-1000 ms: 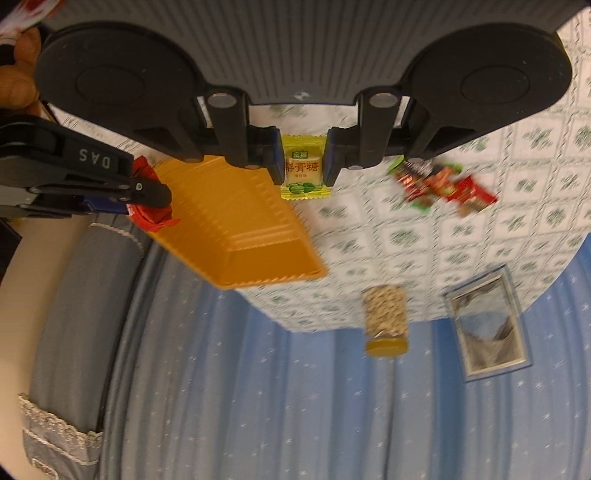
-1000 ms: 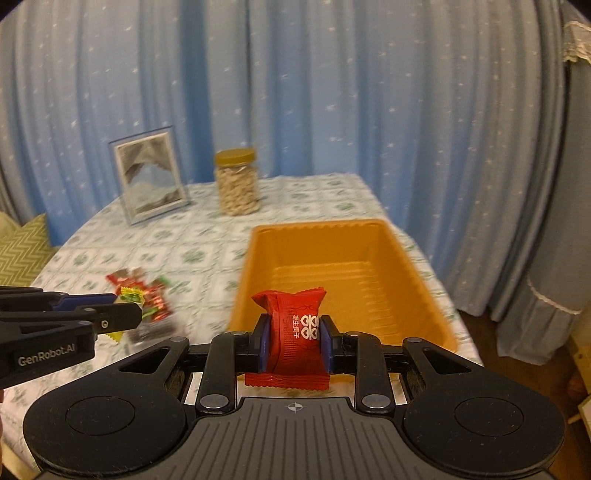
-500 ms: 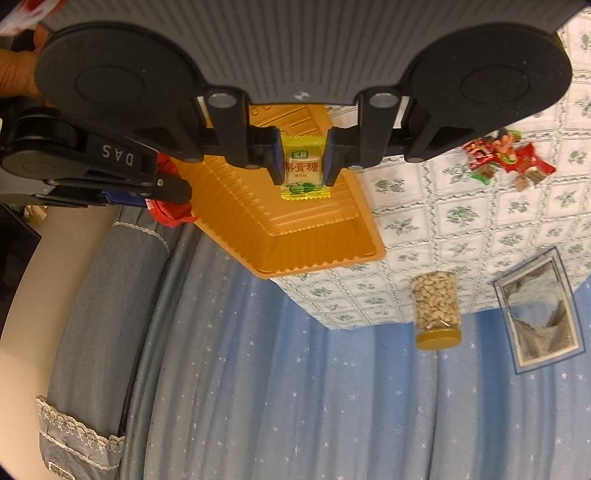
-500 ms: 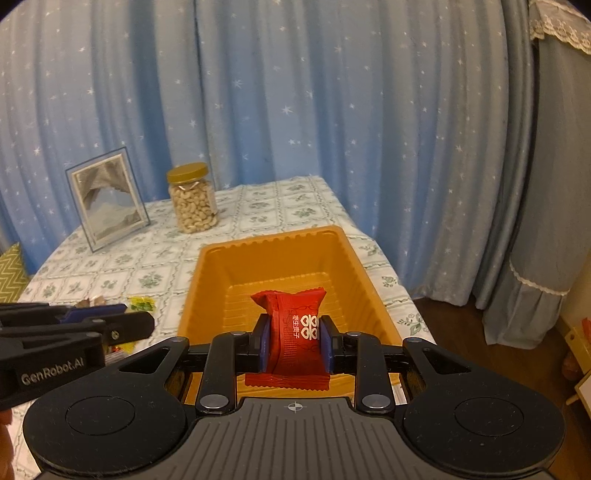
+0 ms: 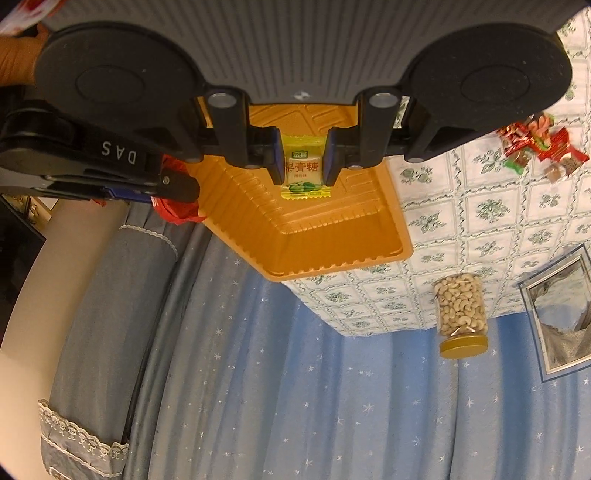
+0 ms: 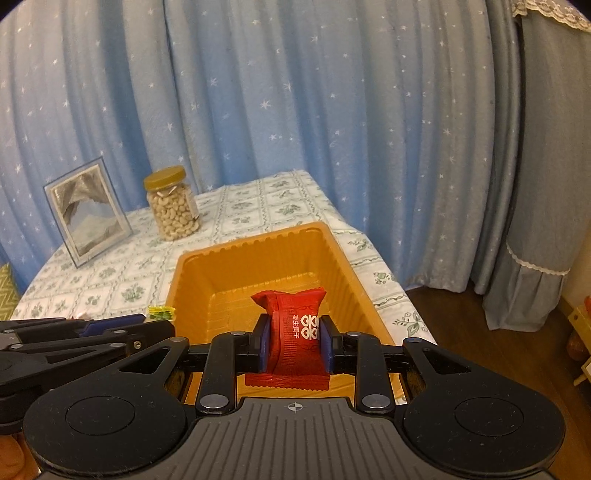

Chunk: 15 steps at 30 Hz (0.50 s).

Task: Organize snacks
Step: 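Carry both candies over the orange tray and open both tools, then move the right tool to the clear seaweed pack and grasp it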

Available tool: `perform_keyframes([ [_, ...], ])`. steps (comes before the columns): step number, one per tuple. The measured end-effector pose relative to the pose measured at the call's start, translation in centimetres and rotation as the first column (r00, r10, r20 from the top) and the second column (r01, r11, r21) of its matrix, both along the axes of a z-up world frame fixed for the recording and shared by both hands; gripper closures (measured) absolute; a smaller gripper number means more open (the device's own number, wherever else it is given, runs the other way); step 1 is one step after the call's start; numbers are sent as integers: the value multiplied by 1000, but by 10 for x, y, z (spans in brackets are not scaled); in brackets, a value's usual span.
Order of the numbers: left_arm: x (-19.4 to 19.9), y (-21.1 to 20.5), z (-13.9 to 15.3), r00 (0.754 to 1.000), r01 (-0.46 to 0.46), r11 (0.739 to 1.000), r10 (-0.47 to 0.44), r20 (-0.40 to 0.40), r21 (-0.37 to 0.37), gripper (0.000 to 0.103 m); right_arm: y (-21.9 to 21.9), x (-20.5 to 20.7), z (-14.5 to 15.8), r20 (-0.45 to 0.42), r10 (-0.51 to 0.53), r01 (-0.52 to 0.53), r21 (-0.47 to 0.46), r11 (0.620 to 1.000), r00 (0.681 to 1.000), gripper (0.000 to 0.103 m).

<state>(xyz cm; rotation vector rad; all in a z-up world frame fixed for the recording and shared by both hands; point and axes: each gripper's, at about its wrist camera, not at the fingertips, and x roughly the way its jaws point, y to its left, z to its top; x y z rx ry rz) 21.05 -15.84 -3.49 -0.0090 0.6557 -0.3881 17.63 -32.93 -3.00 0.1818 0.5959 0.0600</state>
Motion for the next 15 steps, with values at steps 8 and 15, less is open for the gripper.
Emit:
perform_keyframes([
  [8,1,7,-6,1000,-8,1000,8,5,-9,70,-3,1,-1,-3,-11,11,11,1000,1000,75],
  [15,-16,30,-9,998,-64,998,64,-4,-16,64,-2,3,-3,-14,-8,8,23,1000,1000,75],
])
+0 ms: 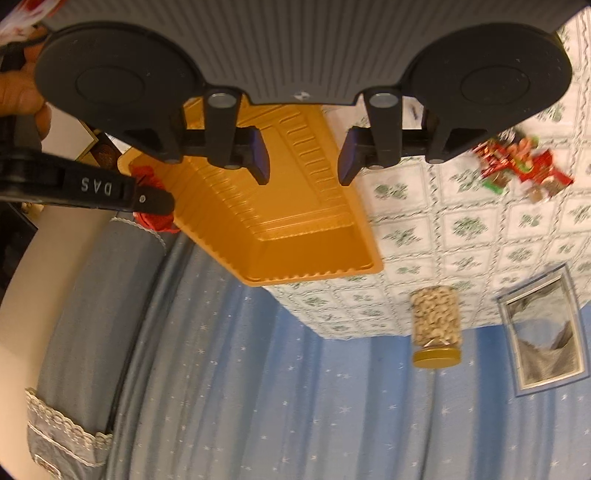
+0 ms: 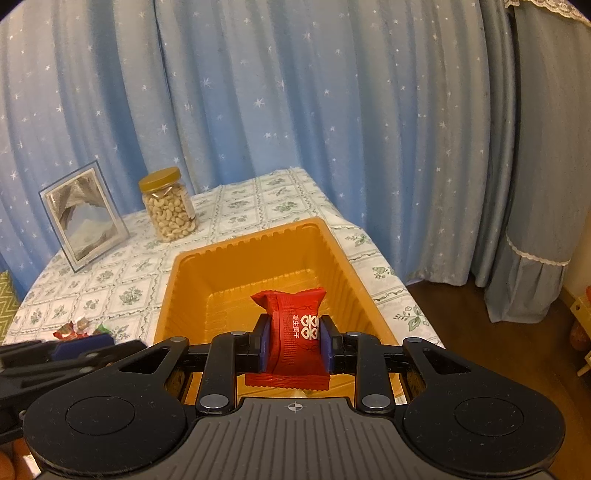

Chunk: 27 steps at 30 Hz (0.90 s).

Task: Organize snacks
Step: 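Move the right tool to the clear seaweed pack and grasp it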

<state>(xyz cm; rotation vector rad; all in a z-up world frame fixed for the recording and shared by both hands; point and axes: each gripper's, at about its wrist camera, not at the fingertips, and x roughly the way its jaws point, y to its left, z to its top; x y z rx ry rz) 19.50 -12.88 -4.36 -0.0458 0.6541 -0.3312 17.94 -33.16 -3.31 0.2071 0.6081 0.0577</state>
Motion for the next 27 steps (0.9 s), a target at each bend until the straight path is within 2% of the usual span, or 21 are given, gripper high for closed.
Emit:
perform_keyframes([
  [4,-7,8,1,1000,-19,1000,19,5,-7,61,2,4,-1,-1,4,-4,8,1000,1000,75],
  [8,-13,17,1,999,-43,999,43,2,-16,52,1,10,0,29,23,-25,61,998,999,73],
  [10,-17,23,2,998,-55,998,55,6,-15,48,0,11,0,30,12,-15,80,997,999,53],
  [11,-20,26,2,998,-61,998,61,8,-14,47,-1,9,1,39,-4,0,85,996,999,35],
  [12,-23,29,2,998,-68,998,68,10,-12,45,-3,6,3,54,-16,11,93,996,998,33],
  [20,-53,61,1,990,-140,990,140,2,-3,42,1,-22,8,47,-37,31,122,992,998,33],
  [27,-82,91,5,978,-207,978,207,6,6,37,27,-54,12,61,-4,-4,122,993,998,33],
])
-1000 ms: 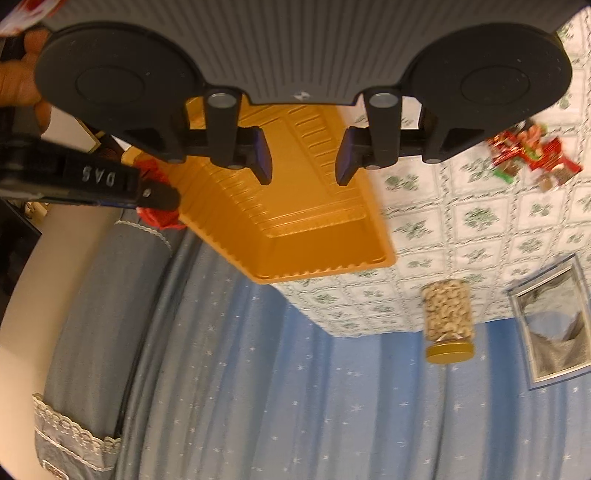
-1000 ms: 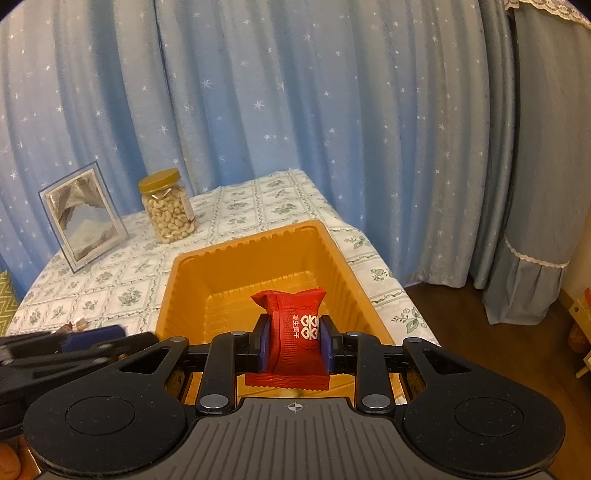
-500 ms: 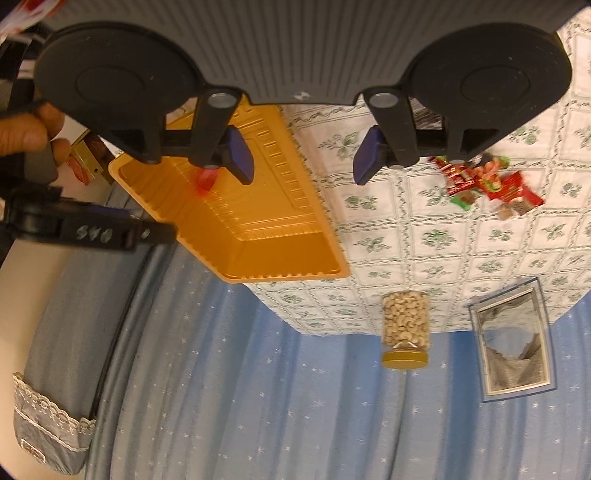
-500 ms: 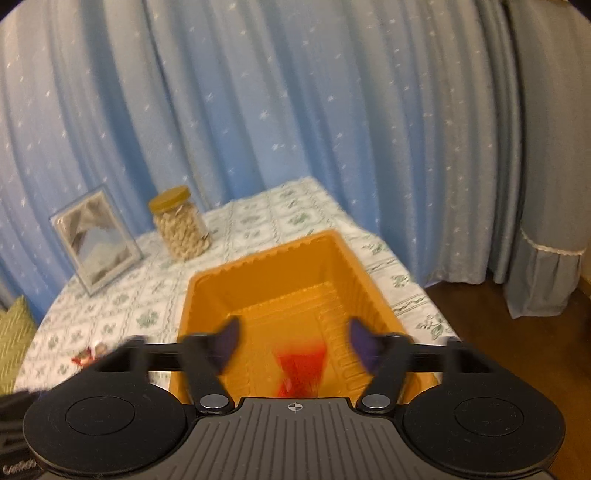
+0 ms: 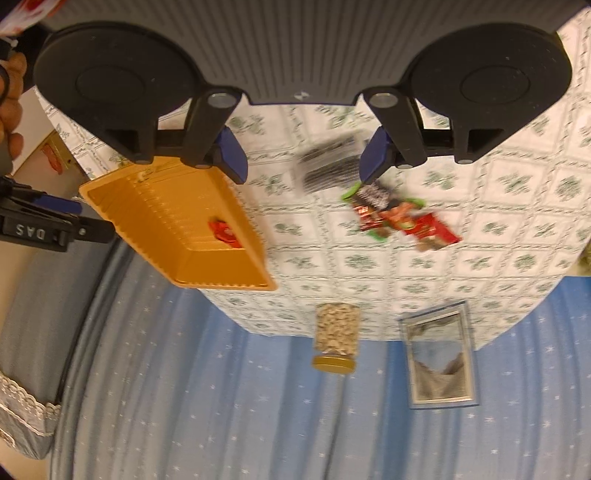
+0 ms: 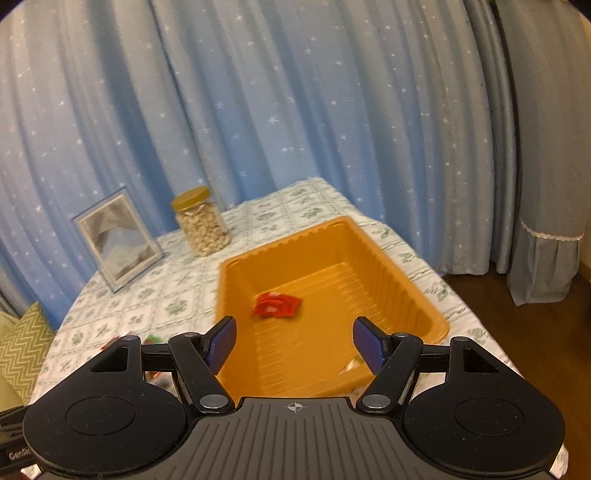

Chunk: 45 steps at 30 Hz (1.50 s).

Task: Organize snacks
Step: 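Move the right tool to the clear seaweed pack and grasp it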

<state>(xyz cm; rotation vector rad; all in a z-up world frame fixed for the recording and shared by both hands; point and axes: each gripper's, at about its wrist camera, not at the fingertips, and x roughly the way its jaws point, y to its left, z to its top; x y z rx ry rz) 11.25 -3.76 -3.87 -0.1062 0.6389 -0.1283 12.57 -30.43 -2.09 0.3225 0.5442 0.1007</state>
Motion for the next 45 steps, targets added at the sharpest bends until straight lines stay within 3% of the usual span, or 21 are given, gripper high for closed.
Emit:
perform_keyframes([
  [12,-29,51,-3,994,-105,994,105,-2,37,34,67,-33,-3,5,144,-143,-60,988,990,33],
  [25,-18,87,-22,991,-131,988,133,-28,78,32,127,-18,-29,-43,280,-283,-140,949,959,33],
  [32,5,104,-30,994,-94,988,100,-41,126,32,163,4,-46,-79,392,-399,-243,884,917,33],
  [35,14,112,-33,995,-89,986,95,-40,138,31,180,17,-56,-100,449,-455,-329,827,888,33],
  [40,29,128,-40,992,-112,989,117,-54,97,31,203,37,-78,-157,504,-514,-464,722,850,31],
  [42,32,131,-43,990,-120,990,125,-64,75,31,204,47,-86,-162,496,-512,-449,733,853,12],
  [45,36,132,-48,990,-115,992,120,-79,58,31,205,59,-93,-166,485,-510,-384,770,858,10],
])
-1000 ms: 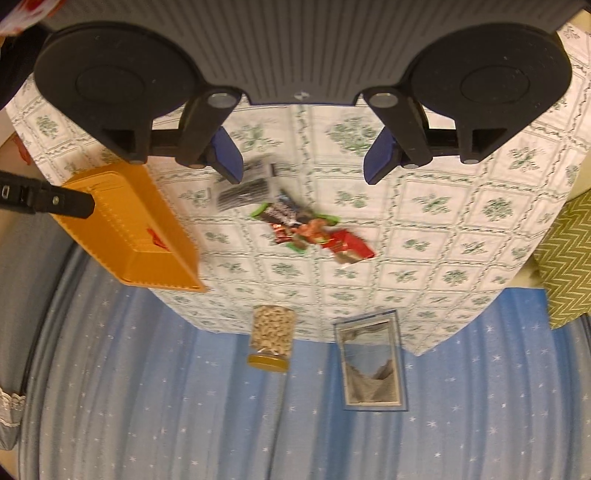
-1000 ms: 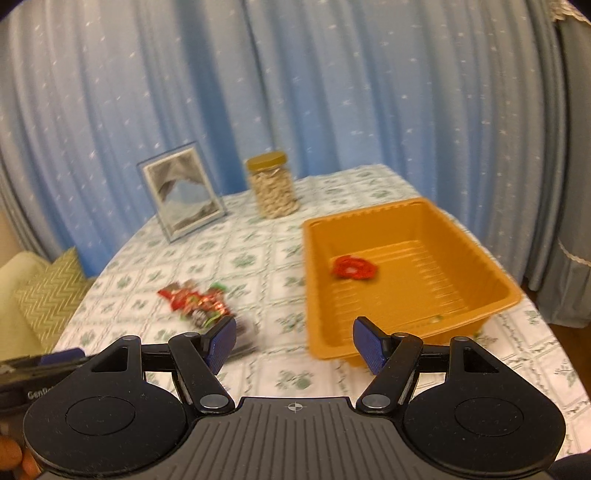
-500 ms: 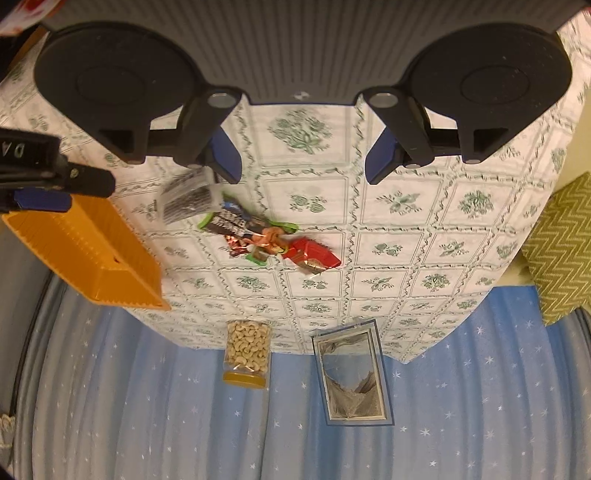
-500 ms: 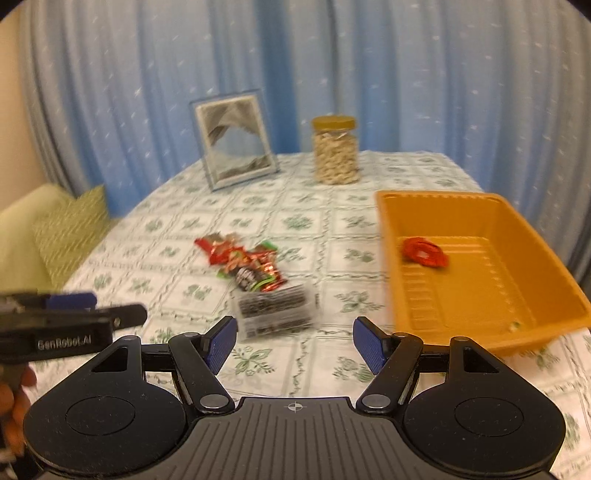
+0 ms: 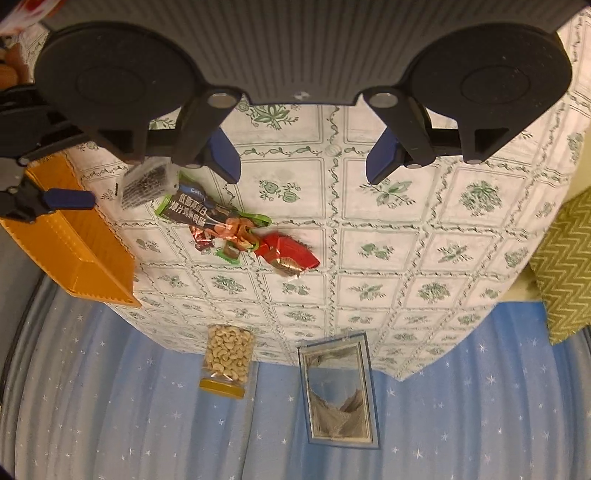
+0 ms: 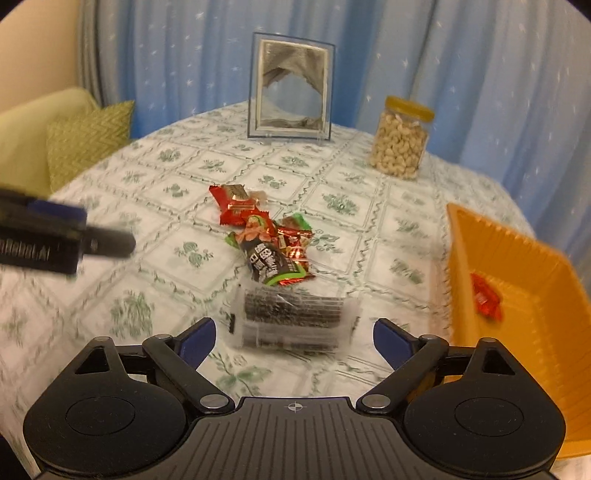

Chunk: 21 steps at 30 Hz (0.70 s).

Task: Organize snacks
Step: 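Move the right tool to the clear seaweed pack and grasp it, then grasp the white plastic snack bag with the left tool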

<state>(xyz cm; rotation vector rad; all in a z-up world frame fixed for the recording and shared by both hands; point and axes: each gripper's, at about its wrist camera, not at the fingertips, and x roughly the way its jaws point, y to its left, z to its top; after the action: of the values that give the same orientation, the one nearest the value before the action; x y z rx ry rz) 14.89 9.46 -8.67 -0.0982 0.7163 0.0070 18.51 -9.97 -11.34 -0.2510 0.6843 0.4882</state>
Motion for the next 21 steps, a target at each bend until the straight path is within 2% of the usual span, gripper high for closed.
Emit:
perform_keyframes([
  [13,7,3,-12,1000,0,999,-1,-27,-39,31,9,31,-16,-74,-99,104,69,992,992,8],
  [15,7,3,-12,1000,1,999,-2,-29,-43,31,6,30,-15,-81,-128,135,80,988,988,18],
  [21,9,0,-13,999,18,999,-19,-34,-37,31,-6,23,-10,-108,-180,188,72,979,978,21],
])
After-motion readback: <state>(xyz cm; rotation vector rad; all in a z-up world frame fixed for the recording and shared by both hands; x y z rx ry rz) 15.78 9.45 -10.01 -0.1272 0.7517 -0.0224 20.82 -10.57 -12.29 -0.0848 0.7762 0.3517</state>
